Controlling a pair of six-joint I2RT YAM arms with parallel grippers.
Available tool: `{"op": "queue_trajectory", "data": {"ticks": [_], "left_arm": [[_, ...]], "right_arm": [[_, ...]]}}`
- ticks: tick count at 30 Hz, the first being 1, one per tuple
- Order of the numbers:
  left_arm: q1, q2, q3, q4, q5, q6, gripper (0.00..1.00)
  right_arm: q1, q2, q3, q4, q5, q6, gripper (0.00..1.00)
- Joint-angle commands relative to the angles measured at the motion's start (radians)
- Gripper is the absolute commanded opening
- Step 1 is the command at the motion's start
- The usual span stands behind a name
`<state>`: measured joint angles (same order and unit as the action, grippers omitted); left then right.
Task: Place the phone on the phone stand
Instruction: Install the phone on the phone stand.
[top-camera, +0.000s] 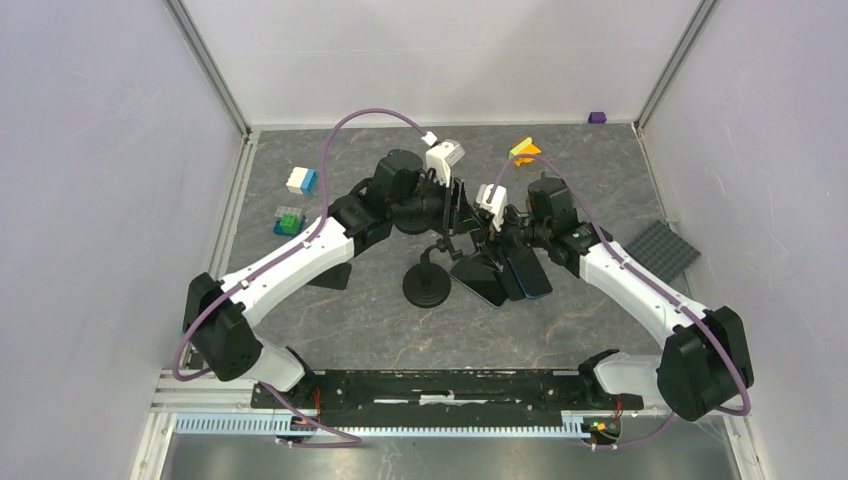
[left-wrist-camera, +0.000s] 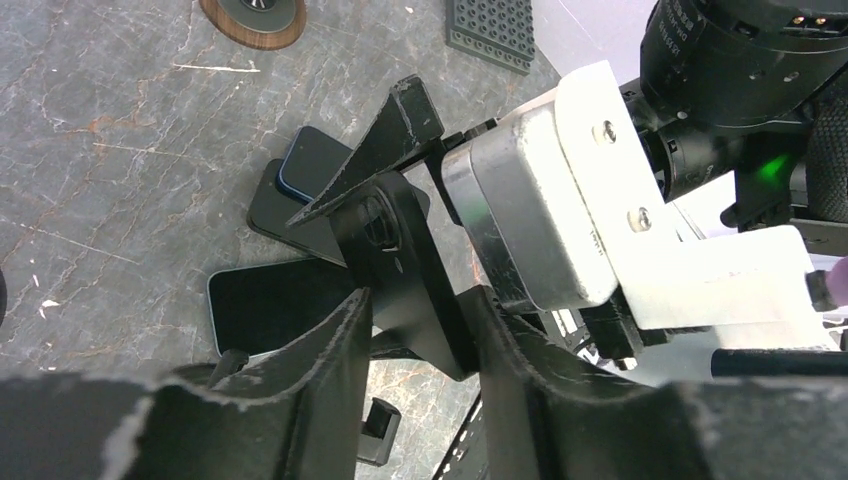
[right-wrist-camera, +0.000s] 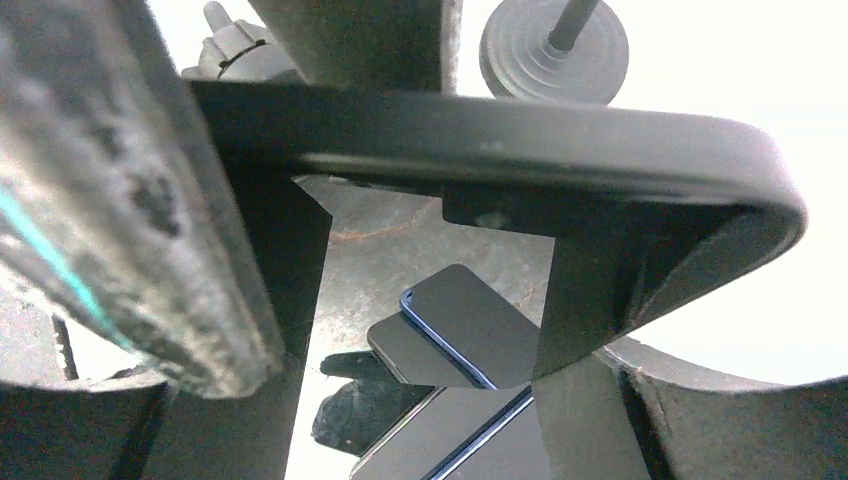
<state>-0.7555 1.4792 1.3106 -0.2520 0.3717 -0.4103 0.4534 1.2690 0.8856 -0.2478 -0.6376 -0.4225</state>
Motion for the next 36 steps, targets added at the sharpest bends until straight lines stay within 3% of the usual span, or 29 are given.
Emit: {"op": "queue_trajectory", "data": {"ticks": [1,7,21,31,36], "left_arm": [[0.009,-0.013,0.02,-0.009,-0.101,0.0,0.43],[0.008,0.012,0.031,-0.036,-0.144,0.01,0.4],[0.006,0.1,0.072,-0.044,-0.154,-0.037,0.61],[0.008,0.116,0.047,0.035,-0.02,-0.069,0.33],[0.018,0.109,0.024,0.071,0.017,-0.094,0.02]], "right_arm": [[0.005,-0.031,0.013,0.077,0.014,0.019,0.01],[0.005,-0.049,0.028,0.073,0.037,0.018,0.01],[0.01,-0.079,0.04,0.065,0.081,0.018,0.01],[0.01,-0.095,0.033,0.071,0.112,0.03,0.01],[0.01,-0.108,0.02,0.088,0.127,0.036,0.03]]}}
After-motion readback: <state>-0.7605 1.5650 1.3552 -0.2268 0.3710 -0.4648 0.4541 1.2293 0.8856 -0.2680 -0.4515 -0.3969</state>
